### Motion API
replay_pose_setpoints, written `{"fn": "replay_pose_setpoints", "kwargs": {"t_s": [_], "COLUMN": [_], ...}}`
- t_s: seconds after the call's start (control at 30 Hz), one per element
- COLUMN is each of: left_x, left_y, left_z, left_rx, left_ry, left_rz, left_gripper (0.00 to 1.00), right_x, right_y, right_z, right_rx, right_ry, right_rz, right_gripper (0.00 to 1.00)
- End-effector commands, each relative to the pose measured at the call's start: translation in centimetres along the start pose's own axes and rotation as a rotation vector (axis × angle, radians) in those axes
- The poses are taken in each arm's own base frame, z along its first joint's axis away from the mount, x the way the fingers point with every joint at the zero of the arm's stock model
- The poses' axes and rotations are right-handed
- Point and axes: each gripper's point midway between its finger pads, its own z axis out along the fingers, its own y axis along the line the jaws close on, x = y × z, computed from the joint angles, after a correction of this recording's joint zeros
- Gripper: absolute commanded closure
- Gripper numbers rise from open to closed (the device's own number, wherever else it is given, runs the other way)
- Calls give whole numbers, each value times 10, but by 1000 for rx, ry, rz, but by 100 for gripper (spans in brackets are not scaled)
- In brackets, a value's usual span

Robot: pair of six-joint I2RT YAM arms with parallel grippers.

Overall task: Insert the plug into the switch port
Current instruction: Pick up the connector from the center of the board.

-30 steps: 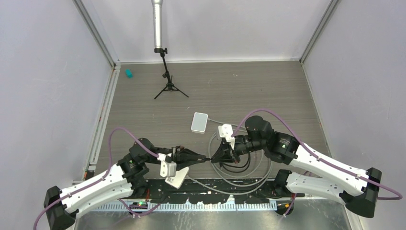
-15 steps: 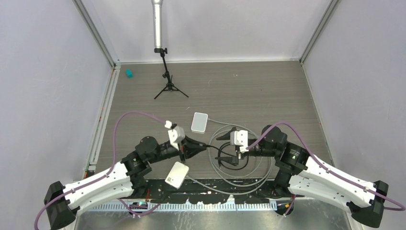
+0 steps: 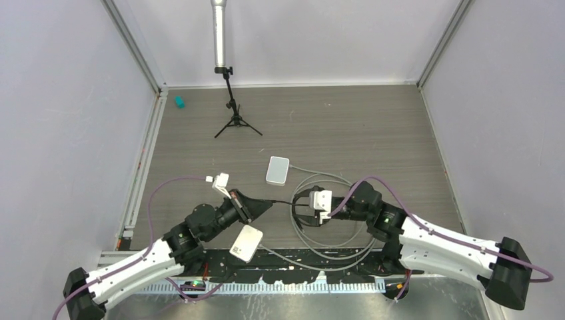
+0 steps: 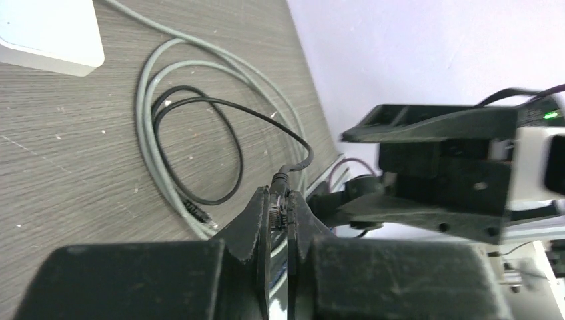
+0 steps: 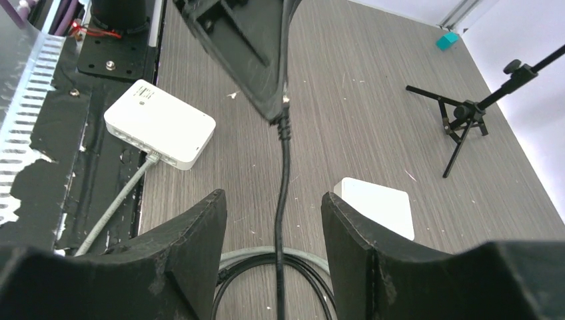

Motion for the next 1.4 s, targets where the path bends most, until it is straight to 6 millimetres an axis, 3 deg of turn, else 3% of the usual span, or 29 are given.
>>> {"fn": "replay_pose_setpoints", "kwargs": {"t_s": [0.0, 0.43, 0.8, 0.97, 1.07, 1.1, 1.2, 1.23, 1.27, 1.3, 1.37], "left_x": [-23, -13, -10, -10, -10, -10, -18, -21, -27, -32, -43], "left_y": [-21, -30, -40, -39, -37, -37, -42, -43, -45, -47, -48], "left_z": [-9, -14, -14, -17, -19, -20, -27, -31, -34, -38, -45], "left_rx": [37, 63, 122, 126, 125, 130, 166, 169, 167, 166, 170], "left_ry": [-83, -17, 8, 6, 0, -4, -41, -50, -69, -89, -135], "left_rz": [-170, -184, -182, -174, -170, -160, -50, -1, 43, 84, 184], "left_gripper": [100, 100, 100, 100, 100, 95, 62, 34, 14, 2, 0], "right_x": [-26, -25, -10, -12, -14, -14, -16, -12, -10, -7, -3], "right_y": [-10, -20, -12, -13, -12, -13, -23, -26, -29, -29, -25], "right_z": [14, 53, 62, 65, 65, 64, 59, 56, 52, 47, 37], "right_rx": [17, -15, -72, -81, -89, -84, -32, -12, 1, 4, -11], "right_ry": [-146, -171, -135, -140, -140, -133, -74, -28, 18, 59, 135], "right_rz": [-110, -176, -200, -206, -205, -195, -95, -48, -13, 15, 65], "right_gripper": [41, 48, 66, 76, 97, 99, 99, 99, 99, 99, 99]}}
